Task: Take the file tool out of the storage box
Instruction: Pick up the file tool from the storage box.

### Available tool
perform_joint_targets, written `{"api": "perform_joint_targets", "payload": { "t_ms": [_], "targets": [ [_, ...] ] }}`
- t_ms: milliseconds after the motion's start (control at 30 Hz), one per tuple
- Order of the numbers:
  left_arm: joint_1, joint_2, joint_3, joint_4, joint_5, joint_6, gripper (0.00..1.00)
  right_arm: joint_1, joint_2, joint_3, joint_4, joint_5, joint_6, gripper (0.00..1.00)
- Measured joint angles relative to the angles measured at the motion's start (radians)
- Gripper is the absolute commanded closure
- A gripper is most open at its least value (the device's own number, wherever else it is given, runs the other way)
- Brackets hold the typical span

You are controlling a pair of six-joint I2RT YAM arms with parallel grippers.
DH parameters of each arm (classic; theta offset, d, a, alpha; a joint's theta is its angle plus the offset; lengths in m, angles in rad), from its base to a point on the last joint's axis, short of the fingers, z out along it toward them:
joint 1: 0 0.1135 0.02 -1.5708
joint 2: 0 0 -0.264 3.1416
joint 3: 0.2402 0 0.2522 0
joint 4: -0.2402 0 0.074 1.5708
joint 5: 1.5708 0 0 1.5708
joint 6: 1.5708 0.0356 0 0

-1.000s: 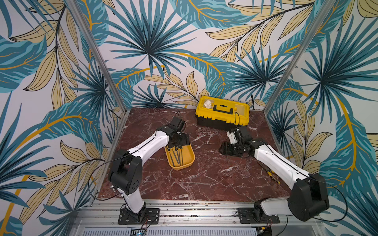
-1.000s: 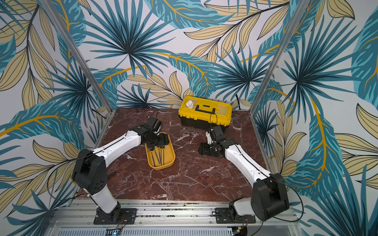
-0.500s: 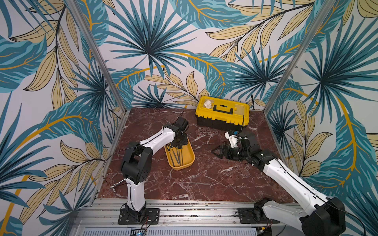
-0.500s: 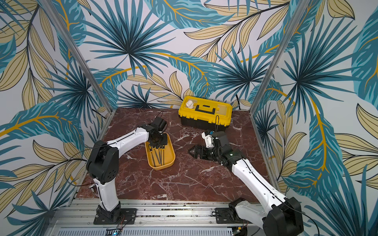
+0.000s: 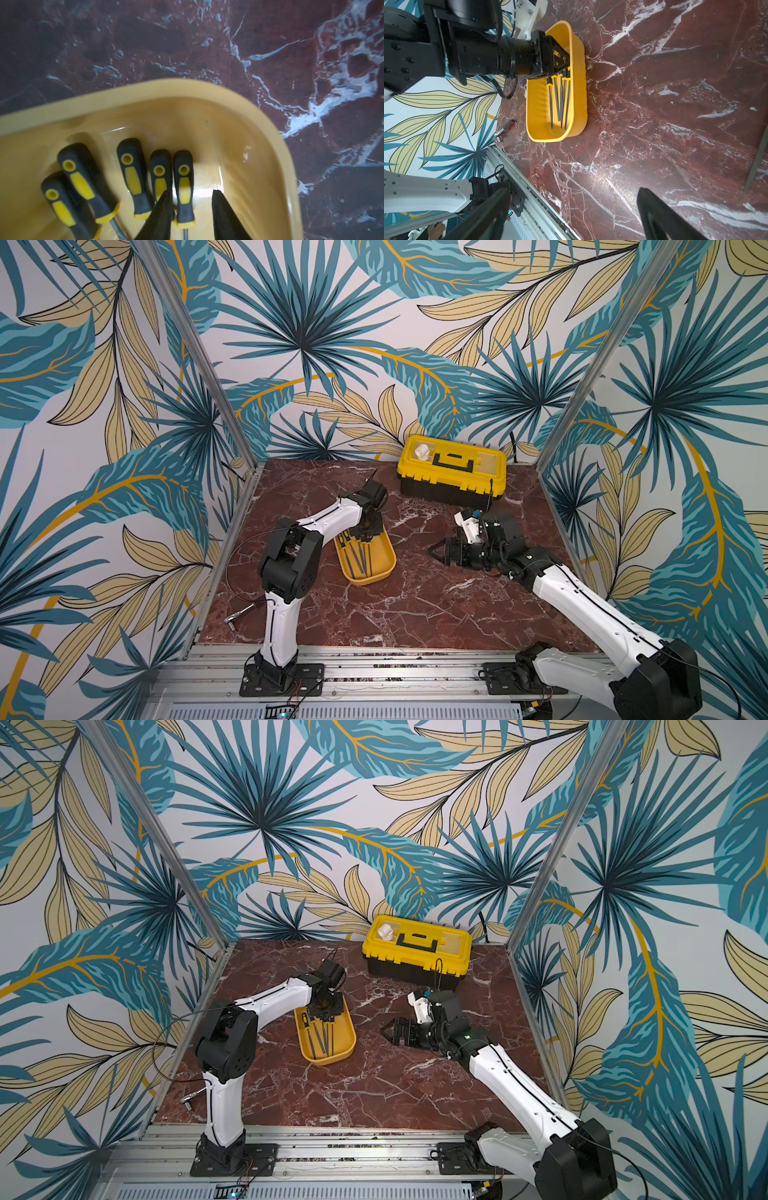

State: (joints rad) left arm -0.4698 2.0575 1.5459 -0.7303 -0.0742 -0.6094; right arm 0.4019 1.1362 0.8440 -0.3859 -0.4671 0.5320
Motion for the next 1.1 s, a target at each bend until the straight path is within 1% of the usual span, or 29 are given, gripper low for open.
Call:
{"api": "perform_joint_targets", "payload": {
  "t_ms": [300,600,767,933,1100],
  "targets": [
    [0.000,0.060,0.060,0.003,-0.001,0.000,0.69,0.003,-0.004,-0.018,0.000,0.003,0.003,0.00],
    [0.000,0.080,0.065,0.006,-0.005,0.000,0.70,0.005,-0.015,-0.032,0.000,0.011,0.006,0.01],
    [0.000,0.084,0.071,0.009,-0.011,0.003,0.80,0.005,-0.025,-0.037,0.000,0.015,0.007,0.00],
    [0.000,0.084,0.071,0.023,-0.004,0.014,0.86,0.005,-0.033,-0.038,0.000,0.026,0.006,0.01],
    [0.004,0.066,0.062,0.050,0.042,0.018,0.87,0.006,-0.049,-0.043,-0.003,0.029,0.007,0.01]
  ]
}}
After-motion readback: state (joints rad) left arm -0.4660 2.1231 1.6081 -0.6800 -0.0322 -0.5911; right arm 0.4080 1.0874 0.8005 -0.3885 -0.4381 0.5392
